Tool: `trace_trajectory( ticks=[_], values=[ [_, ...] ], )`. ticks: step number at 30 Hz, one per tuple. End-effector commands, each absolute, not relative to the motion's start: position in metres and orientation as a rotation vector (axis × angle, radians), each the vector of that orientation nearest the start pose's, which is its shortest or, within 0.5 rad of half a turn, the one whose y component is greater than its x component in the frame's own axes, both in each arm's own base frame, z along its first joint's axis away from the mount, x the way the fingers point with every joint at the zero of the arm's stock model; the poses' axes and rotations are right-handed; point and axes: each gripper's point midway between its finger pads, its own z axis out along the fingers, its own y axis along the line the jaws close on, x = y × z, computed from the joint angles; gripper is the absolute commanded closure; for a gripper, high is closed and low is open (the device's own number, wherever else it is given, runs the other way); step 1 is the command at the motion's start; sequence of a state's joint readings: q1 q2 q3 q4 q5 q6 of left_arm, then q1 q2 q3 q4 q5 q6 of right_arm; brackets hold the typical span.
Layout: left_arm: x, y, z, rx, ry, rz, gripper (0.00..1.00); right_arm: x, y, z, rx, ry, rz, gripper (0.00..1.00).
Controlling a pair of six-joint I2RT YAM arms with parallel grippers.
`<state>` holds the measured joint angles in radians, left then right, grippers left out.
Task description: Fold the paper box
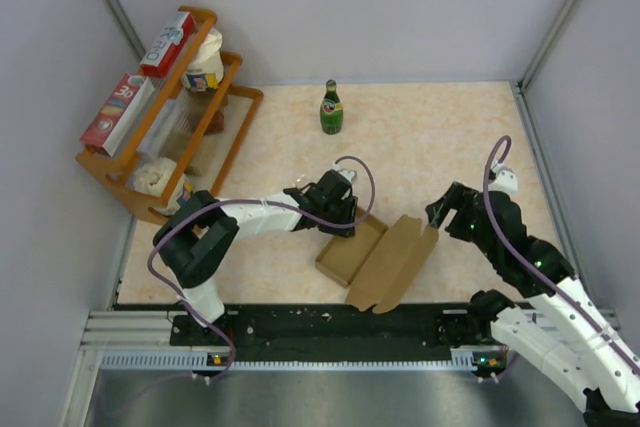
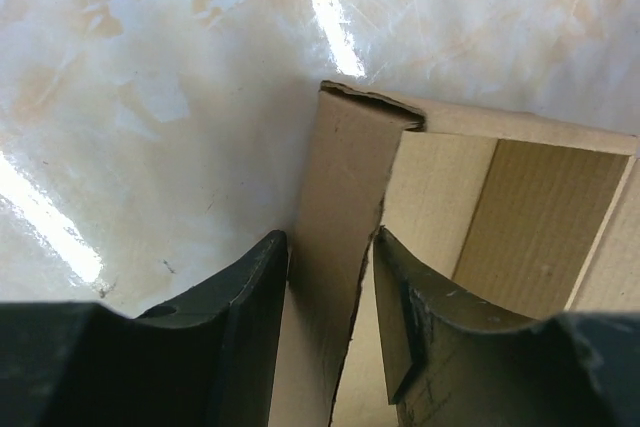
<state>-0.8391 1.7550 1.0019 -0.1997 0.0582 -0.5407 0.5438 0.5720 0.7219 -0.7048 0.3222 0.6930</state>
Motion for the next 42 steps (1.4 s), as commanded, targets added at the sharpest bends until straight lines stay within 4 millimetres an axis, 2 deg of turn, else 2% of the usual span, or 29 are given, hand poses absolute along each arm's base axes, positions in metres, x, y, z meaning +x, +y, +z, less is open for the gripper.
trace_trajectory(
  ticks=[1,5,8,16,20,25,30,34,38,42],
  values=[
    [0.243,-0.315,0.016,0.379,2.624,-0.622,0.55,0.196,0.106,0.196,0.437,2.147,0.552,0.23],
    [0.244,-0.316,0.016,0.371,2.625,-0.628,0.55,0.185,0.12,0.188,0.456,2.196,0.654,0.23],
    [0.243,-0.316,0.015,0.363,2.628,-0.625,0.55,0.175,0.122,0.175,0.482,2.262,0.665,0.23],
    [0.243,-0.311,0.008,0.34,2.641,-0.601,0.56,0.157,0.095,0.142,0.574,2.375,0.472,0.23],
    [0.243,-0.311,0.005,0.337,2.647,-0.606,0.56,0.149,0.109,0.124,0.601,2.451,0.541,0.23],
    [0.242,-0.31,0.004,0.336,2.65,-0.605,0.56,0.139,0.123,0.111,0.677,2.459,0.684,0.26],
    [0.242,-0.311,0.002,0.337,2.654,-0.611,0.56,0.133,0.14,0.111,0.738,2.431,0.868,0.28],
    [0.242,-0.312,0.003,0.331,2.655,-0.616,0.57,0.134,0.16,0.114,0.778,2.381,1.071,0.35],
    [0.241,-0.311,0.003,0.331,2.655,-0.615,0.57,0.136,0.165,0.112,0.807,2.363,1.121,0.45],
    [0.241,-0.311,0.005,0.331,2.653,-0.619,0.55,0.14,0.165,0.118,0.777,2.341,1.115,0.57]
  ],
)
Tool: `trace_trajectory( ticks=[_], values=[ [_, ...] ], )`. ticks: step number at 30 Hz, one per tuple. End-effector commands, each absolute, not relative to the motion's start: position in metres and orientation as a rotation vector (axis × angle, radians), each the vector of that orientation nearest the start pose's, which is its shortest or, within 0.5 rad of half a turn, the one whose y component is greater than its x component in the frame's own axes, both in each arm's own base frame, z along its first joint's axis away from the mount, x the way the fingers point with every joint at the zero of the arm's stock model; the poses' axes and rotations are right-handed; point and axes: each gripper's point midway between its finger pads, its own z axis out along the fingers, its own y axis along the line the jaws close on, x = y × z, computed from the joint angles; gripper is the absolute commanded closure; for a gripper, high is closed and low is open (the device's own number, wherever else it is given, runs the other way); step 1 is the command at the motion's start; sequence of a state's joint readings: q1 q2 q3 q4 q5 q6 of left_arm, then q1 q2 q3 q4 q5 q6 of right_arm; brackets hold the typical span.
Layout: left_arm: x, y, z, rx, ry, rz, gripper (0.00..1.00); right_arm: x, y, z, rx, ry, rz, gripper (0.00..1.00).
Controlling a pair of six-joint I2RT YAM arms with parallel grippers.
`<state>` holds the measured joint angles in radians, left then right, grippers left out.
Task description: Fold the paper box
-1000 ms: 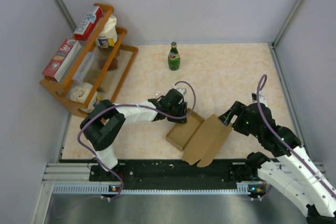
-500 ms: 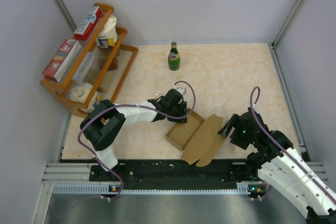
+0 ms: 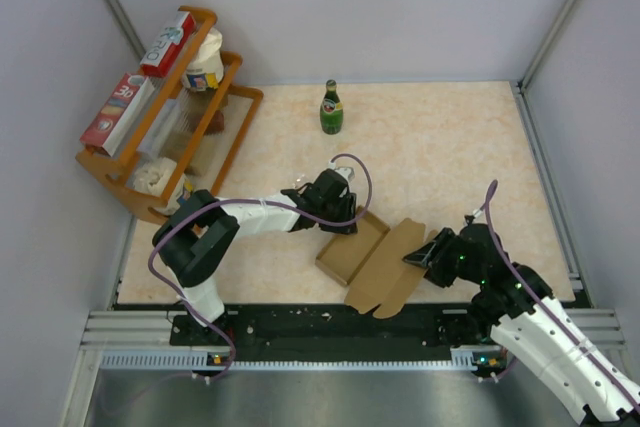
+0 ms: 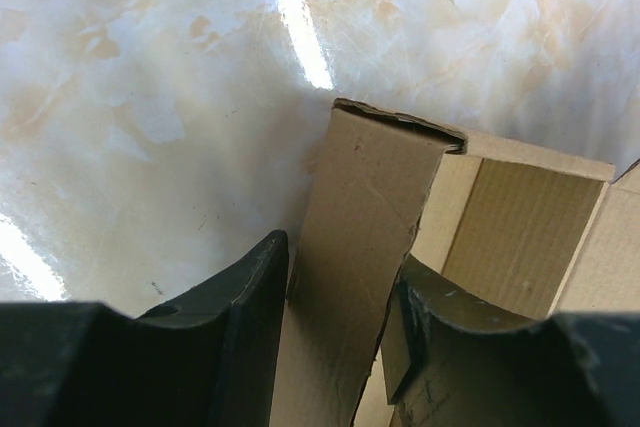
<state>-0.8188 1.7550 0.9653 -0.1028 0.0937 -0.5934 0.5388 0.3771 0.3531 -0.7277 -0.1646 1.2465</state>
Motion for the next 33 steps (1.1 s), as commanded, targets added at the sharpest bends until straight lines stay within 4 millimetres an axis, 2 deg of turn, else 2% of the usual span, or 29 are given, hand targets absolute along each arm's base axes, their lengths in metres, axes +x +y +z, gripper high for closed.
trace_trajectory(
  ticks=[1,5,9,13,16,20,22,25,27,33],
  values=[
    [0.241,-0.312,0.007,0.331,2.648,-0.622,0.54,0.141,0.165,0.119,0.761,2.334,1.114,0.6],
    [0.242,-0.315,0.016,0.331,2.631,-0.645,0.47,0.145,0.166,0.117,0.712,2.35,1.086,0.71],
    [0.245,-0.315,0.027,0.339,2.614,-0.638,0.43,0.151,0.169,0.12,0.67,2.344,1.077,0.86],
    [0.249,-0.313,0.036,0.346,2.602,-0.619,0.38,0.158,0.168,0.13,0.611,2.327,1.039,0.92],
    [0.254,-0.314,0.056,0.35,2.567,-0.621,0.34,0.162,0.167,0.136,0.554,2.326,1.007,0.93],
    [0.266,-0.313,0.097,0.357,2.482,-0.608,0.21,0.164,0.166,0.138,0.525,2.341,0.973,0.94],
    [0.272,-0.311,0.116,0.359,2.447,-0.616,0.19,0.165,0.165,0.139,0.518,2.34,0.961,0.95],
    [0.279,-0.302,0.136,0.34,2.404,-0.621,0.18,0.168,0.165,0.145,0.482,2.342,0.939,0.96],
    [0.291,-0.288,0.146,0.298,2.372,-0.577,0.17,0.17,0.164,0.147,0.437,2.358,0.907,0.97],
    [0.317,-0.249,0.147,0.207,2.364,-0.514,0.17,0.172,0.174,0.153,0.179,2.477,0.866,0.99]
  ],
)
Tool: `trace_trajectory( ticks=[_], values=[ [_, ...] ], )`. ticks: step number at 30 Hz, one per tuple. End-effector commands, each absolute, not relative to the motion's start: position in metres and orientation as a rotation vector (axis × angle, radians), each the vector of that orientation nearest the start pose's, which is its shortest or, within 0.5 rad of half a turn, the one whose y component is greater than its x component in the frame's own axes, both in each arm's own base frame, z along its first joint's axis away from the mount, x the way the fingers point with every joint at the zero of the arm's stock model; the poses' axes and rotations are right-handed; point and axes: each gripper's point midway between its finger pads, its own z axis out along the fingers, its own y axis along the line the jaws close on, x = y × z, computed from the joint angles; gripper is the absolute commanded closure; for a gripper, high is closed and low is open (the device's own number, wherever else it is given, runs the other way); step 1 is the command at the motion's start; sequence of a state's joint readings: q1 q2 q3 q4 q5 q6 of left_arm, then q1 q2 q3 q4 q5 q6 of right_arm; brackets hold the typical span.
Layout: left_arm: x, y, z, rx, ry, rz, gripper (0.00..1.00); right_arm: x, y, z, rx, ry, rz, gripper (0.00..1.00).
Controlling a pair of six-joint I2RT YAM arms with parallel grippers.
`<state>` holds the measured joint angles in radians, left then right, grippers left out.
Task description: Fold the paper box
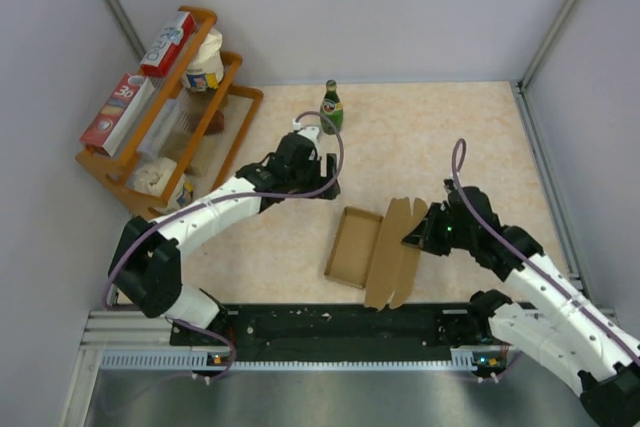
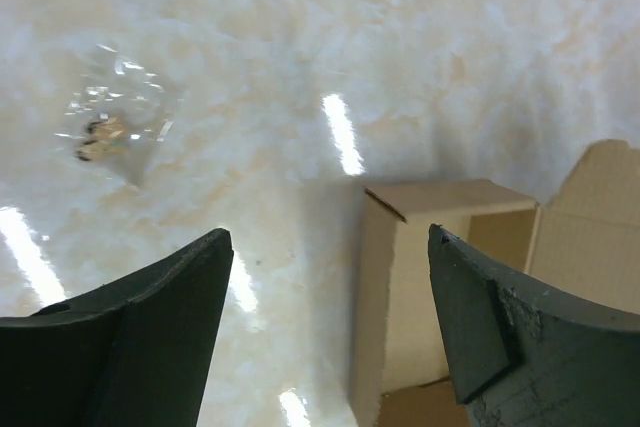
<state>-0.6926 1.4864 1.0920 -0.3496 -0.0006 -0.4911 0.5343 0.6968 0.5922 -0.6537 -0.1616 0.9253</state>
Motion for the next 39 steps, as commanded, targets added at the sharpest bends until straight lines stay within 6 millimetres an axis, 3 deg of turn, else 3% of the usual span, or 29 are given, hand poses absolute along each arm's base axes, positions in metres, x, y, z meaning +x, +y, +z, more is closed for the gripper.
trace_trajectory(
  ticks=[1,8,18,23,30,39],
  values=[
    [0.319,-0.244,0.148,0.202,2.36,-0.505,0.17,0.173,0.176,0.155,0.14,2.49,0.868,0.99],
    [0.334,-0.225,0.143,0.182,2.371,-0.447,0.18,0.186,0.175,0.168,-0.062,2.552,0.842,1.0],
    [0.352,-0.211,0.107,0.151,2.456,-0.348,0.19,0.207,0.176,0.183,-0.157,2.559,0.781,1.0],
    [0.352,-0.211,0.091,0.121,2.495,-0.346,0.19,0.212,0.172,0.181,-0.181,2.561,0.731,1.0],
    [0.36,-0.205,0.087,0.055,2.499,-0.378,0.18,0.214,0.172,0.177,-0.203,2.582,0.713,1.0],
    [0.373,-0.198,0.067,-0.002,2.563,-0.291,0.13,0.212,0.168,0.17,-0.194,2.595,0.688,1.0]
  ],
)
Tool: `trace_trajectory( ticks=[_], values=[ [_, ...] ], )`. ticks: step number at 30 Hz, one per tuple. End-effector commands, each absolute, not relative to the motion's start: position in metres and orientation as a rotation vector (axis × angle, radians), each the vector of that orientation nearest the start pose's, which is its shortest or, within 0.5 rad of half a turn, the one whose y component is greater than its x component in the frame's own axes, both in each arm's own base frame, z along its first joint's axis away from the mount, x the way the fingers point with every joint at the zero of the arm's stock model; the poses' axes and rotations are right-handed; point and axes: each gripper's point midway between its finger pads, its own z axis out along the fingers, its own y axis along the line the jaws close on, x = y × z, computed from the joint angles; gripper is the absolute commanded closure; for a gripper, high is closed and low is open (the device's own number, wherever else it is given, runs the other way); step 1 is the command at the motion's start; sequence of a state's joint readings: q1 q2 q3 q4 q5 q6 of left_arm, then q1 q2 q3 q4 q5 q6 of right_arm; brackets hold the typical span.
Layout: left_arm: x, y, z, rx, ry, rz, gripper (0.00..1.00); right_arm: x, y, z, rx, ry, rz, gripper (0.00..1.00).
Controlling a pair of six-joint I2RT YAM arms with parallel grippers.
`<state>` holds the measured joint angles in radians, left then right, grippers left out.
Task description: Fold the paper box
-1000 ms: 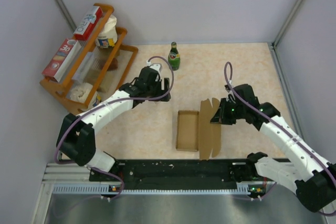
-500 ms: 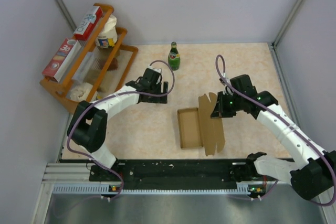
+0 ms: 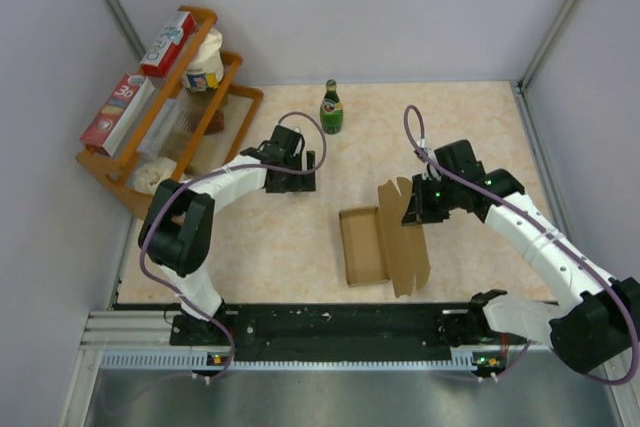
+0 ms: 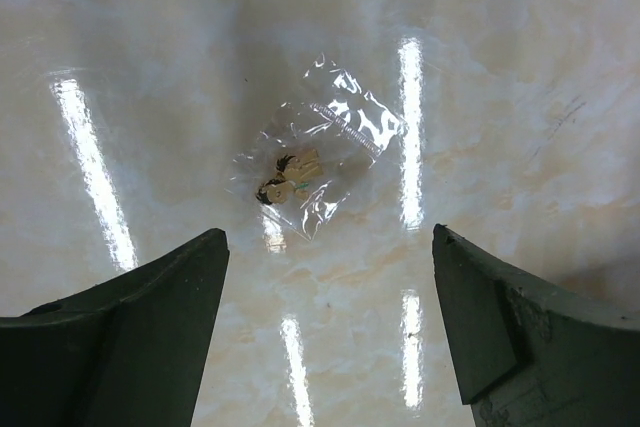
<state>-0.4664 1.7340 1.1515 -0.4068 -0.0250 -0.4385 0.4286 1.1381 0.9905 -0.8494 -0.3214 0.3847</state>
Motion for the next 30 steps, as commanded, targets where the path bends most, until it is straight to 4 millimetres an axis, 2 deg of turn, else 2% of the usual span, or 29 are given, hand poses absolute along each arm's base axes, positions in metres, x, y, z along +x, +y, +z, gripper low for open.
trace_trajectory(
  ticks=[1,4,8,15,26,30],
  values=[
    [0.376,-0.195,0.066,-0.014,2.558,-0.273,0.13,0.212,0.168,0.171,-0.198,2.591,0.688,1.0],
    [0.382,-0.193,0.064,-0.028,2.55,-0.243,0.13,0.212,0.167,0.169,-0.202,2.596,0.686,1.0],
    [0.389,-0.194,0.061,-0.035,2.554,-0.239,0.2,0.211,0.167,0.17,-0.209,2.591,0.689,1.0],
    [0.386,-0.199,0.047,-0.026,2.586,-0.266,0.28,0.21,0.166,0.17,-0.208,2.588,0.684,1.0],
    [0.383,-0.201,0.029,0.014,2.63,-0.258,0.26,0.21,0.163,0.169,-0.226,2.577,0.661,1.0],
    [0.382,-0.205,0.025,0.029,2.641,-0.265,0.28,0.209,0.163,0.17,-0.22,2.574,0.662,1.0]
  ],
)
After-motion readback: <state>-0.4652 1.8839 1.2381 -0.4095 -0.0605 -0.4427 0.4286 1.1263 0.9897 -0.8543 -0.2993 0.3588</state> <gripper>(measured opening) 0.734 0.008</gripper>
